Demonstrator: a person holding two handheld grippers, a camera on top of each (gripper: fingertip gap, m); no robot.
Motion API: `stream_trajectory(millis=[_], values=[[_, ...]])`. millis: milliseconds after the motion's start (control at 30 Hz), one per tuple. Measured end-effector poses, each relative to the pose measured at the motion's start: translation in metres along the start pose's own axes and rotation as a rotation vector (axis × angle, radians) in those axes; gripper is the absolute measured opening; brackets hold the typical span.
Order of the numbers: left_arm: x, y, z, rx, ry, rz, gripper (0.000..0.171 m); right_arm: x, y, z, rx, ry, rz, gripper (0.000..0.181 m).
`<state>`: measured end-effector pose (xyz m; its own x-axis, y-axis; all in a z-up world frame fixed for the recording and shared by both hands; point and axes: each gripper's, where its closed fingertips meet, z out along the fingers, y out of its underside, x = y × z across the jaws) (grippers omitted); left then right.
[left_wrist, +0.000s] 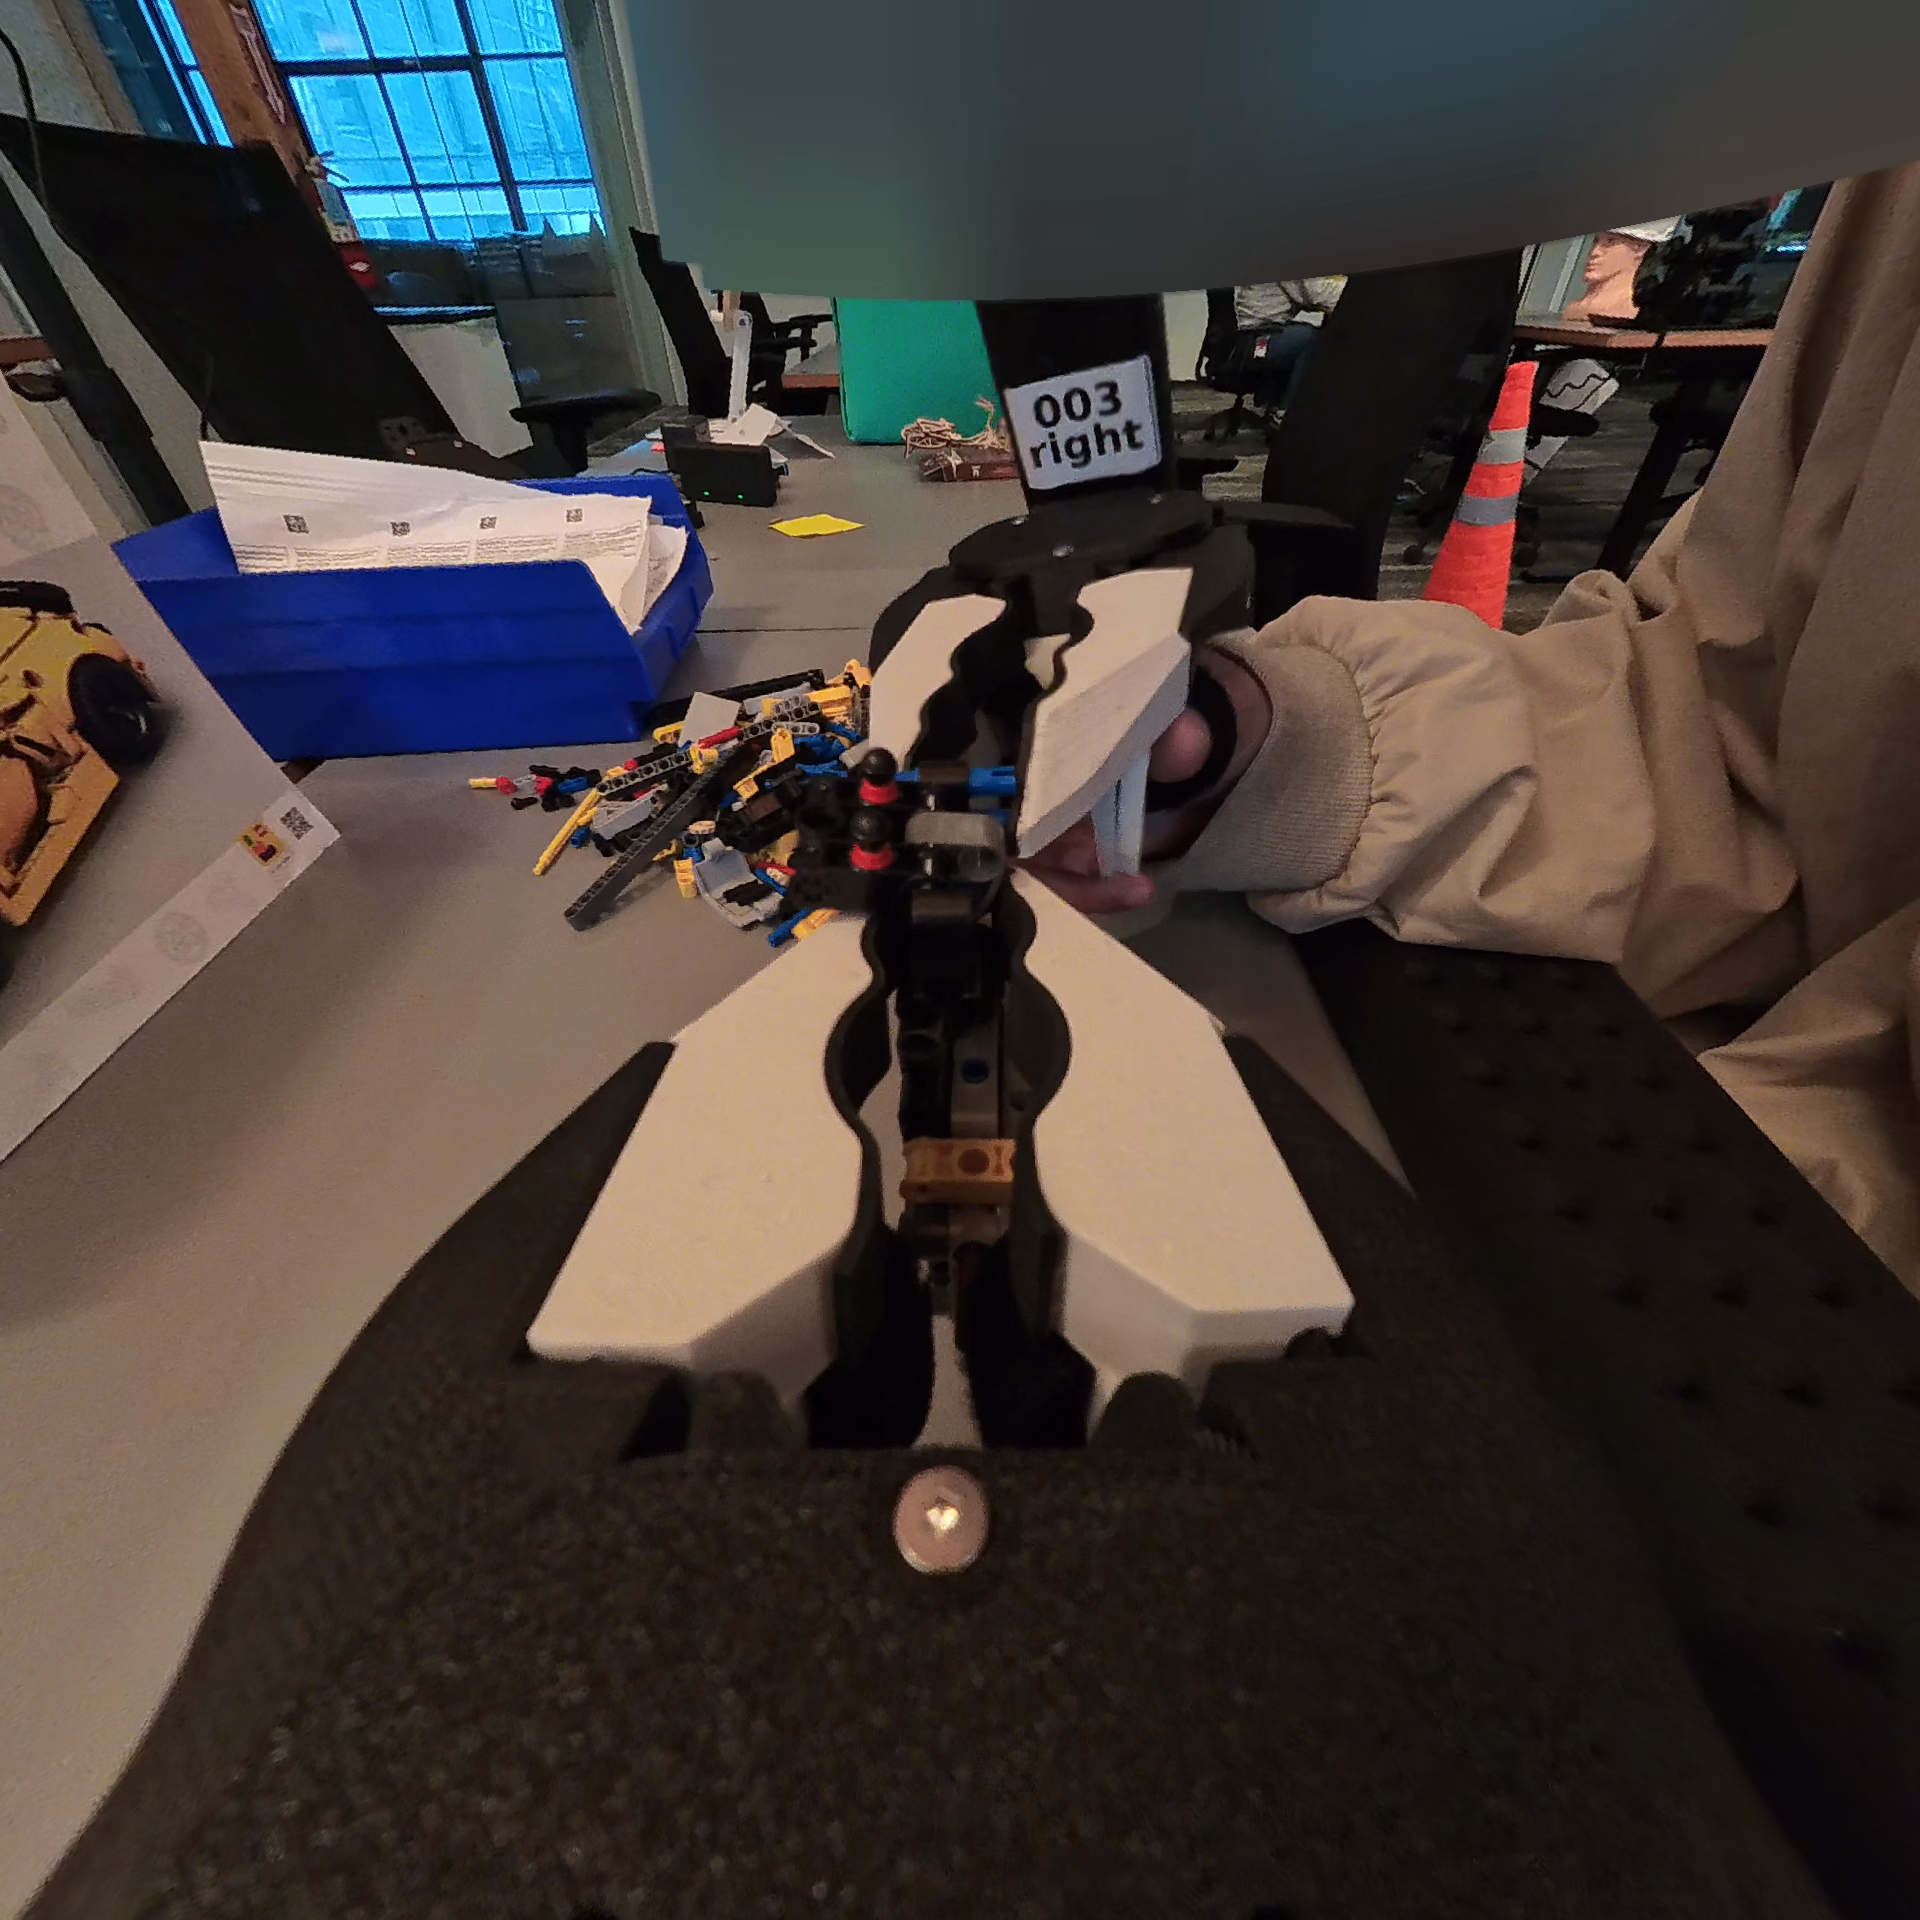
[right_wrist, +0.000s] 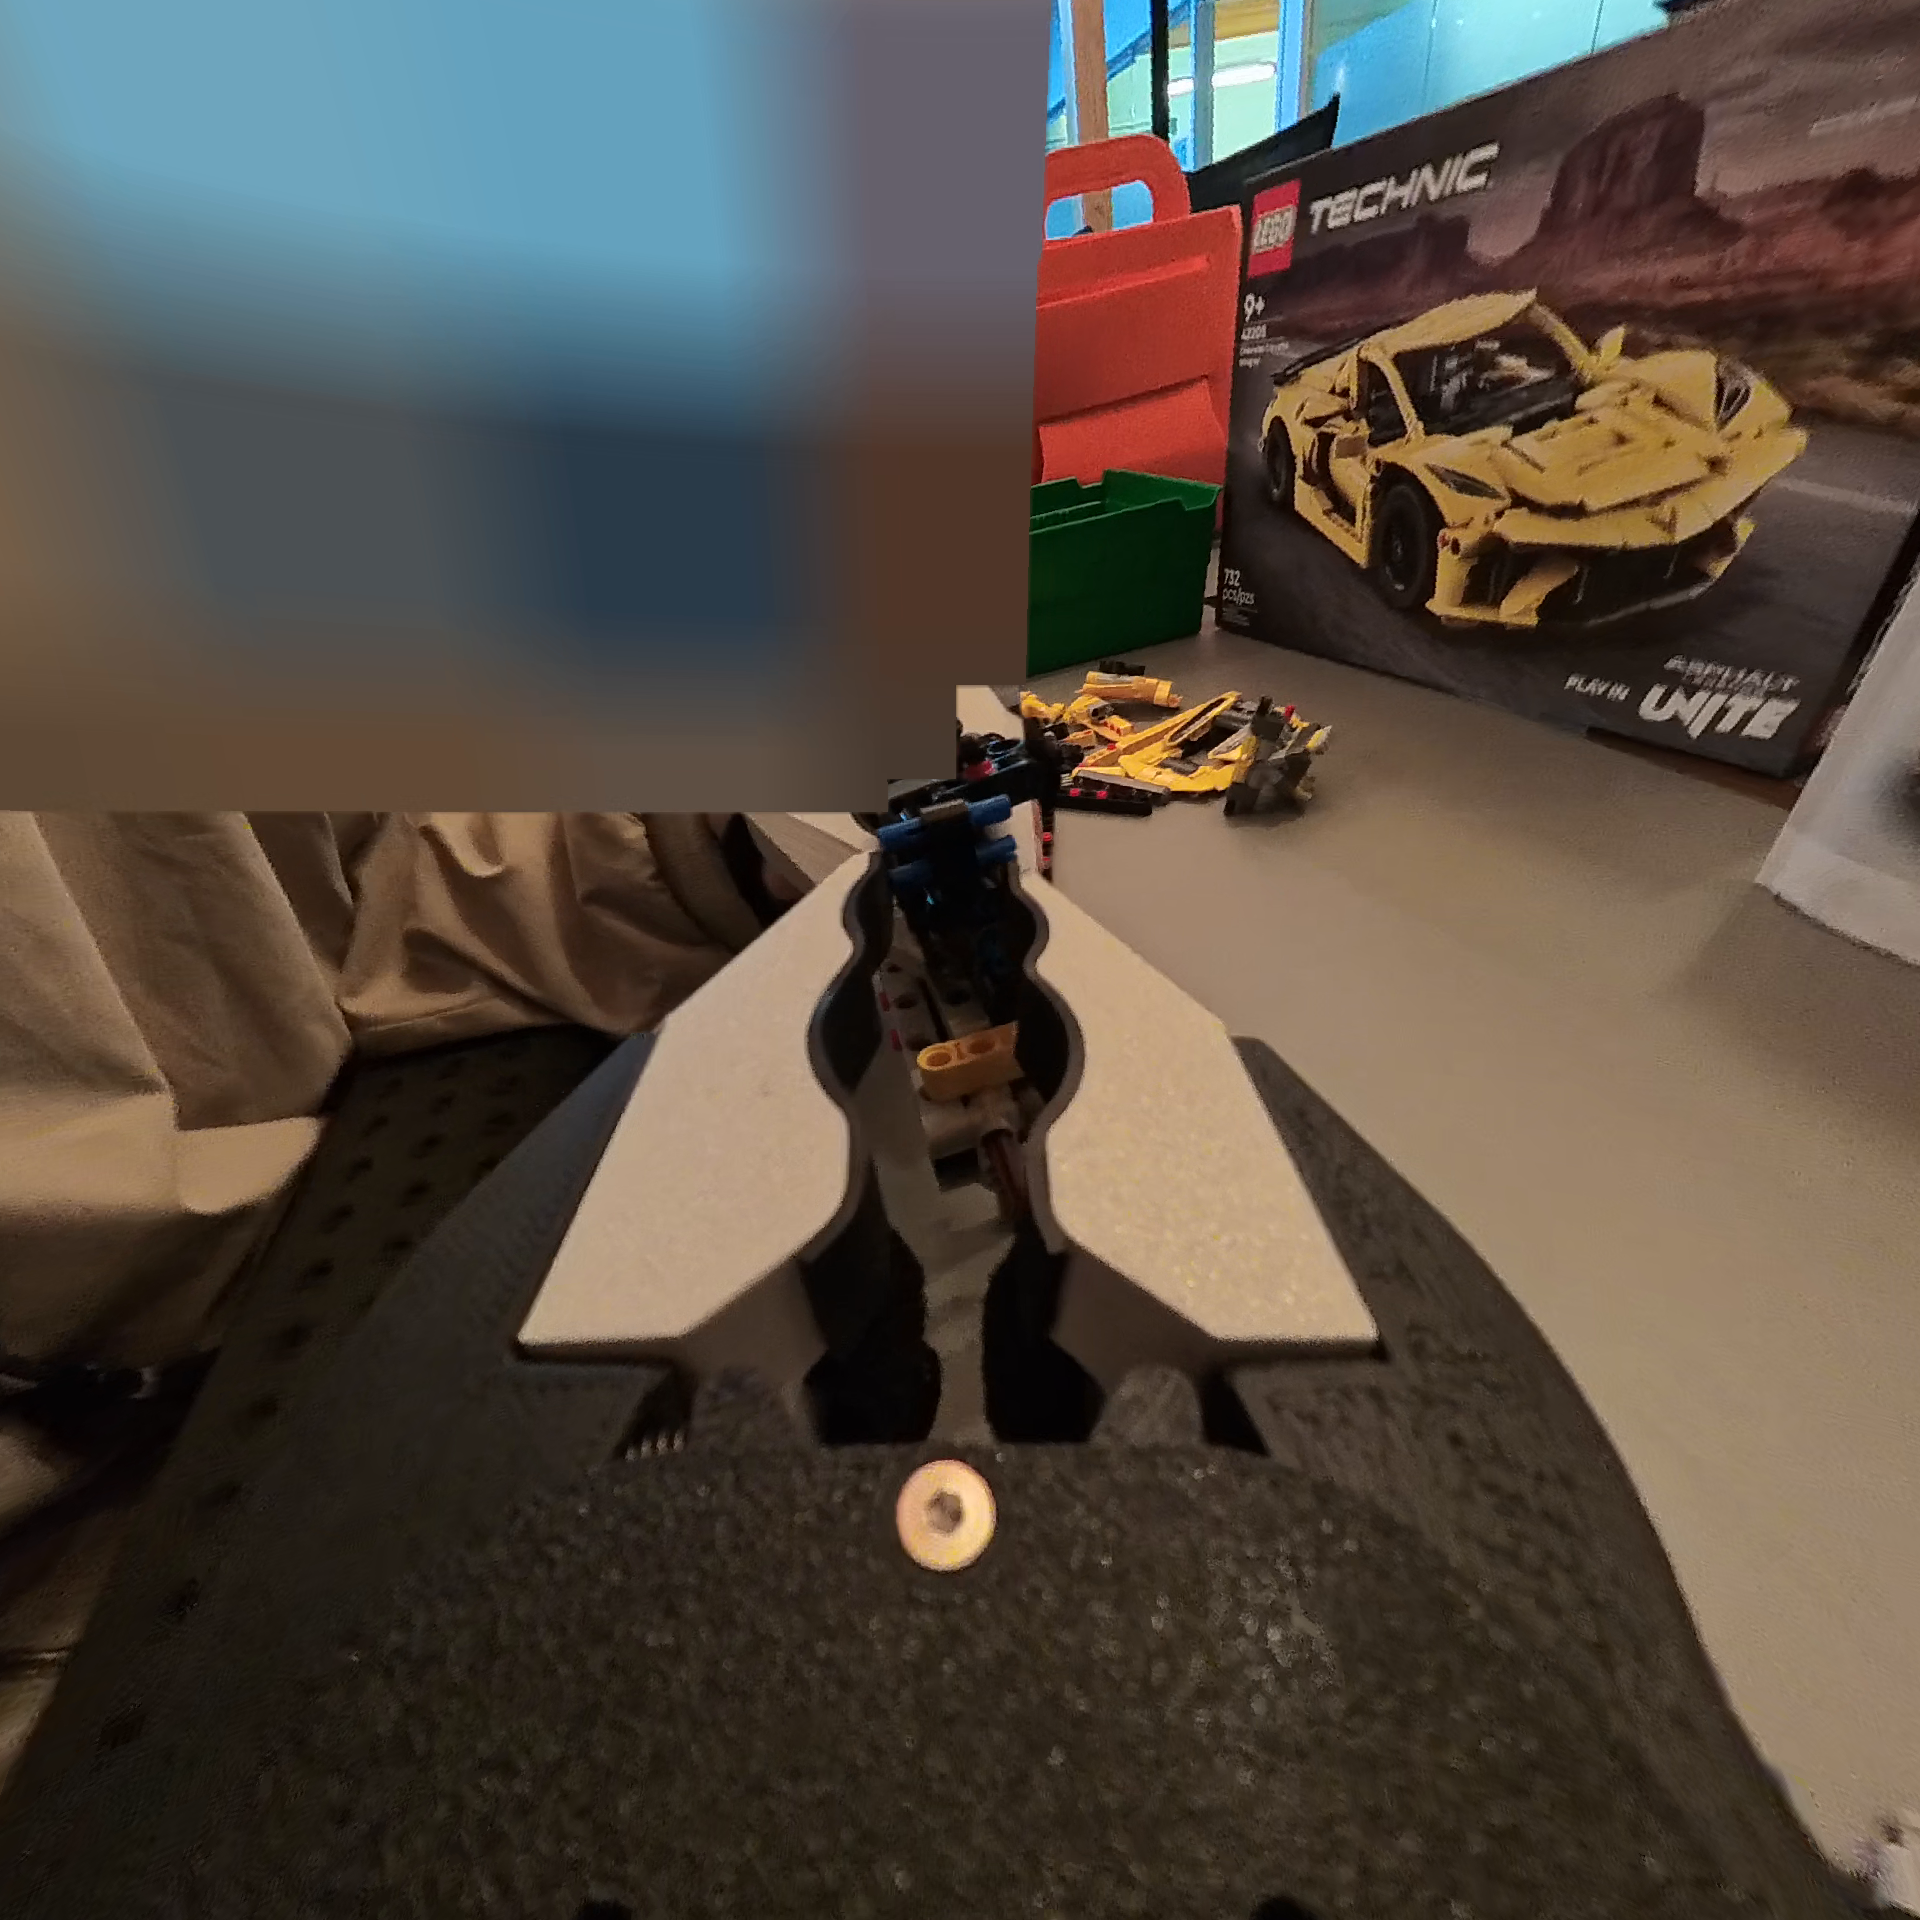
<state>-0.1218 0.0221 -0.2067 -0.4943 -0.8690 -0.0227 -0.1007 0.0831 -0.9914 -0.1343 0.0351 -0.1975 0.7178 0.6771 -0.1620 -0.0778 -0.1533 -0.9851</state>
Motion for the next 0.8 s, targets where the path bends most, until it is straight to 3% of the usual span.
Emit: stream_trajectory(millis=[367, 533, 700, 800], values=[[0.004, 0.001, 0.005, -0.038, -0.006, -0.009, 0.016, 0.002, 0.002, -0.004, -0.028, 0.019, -0.141, 0.011], [0.004, 0.001, 0.000, -0.015, 0.044, -0.040, 0.016, 0.001, 0.000, -0.001, 0.010, -0.029, -0.027, 0.014], [0.001, 0.001, 0.000, -0.022, 0.020, -0.027, 0.016, -0.006, -0.002, -0.003, 0.006, -0.098, 0.033, 0.033], [0.002, 0.001, 0.001, -0.035, 0.006, -0.001, 0.016, -0.007, -0.001, -0.002, -0.007, -0.116, 0.115, 0.032]])
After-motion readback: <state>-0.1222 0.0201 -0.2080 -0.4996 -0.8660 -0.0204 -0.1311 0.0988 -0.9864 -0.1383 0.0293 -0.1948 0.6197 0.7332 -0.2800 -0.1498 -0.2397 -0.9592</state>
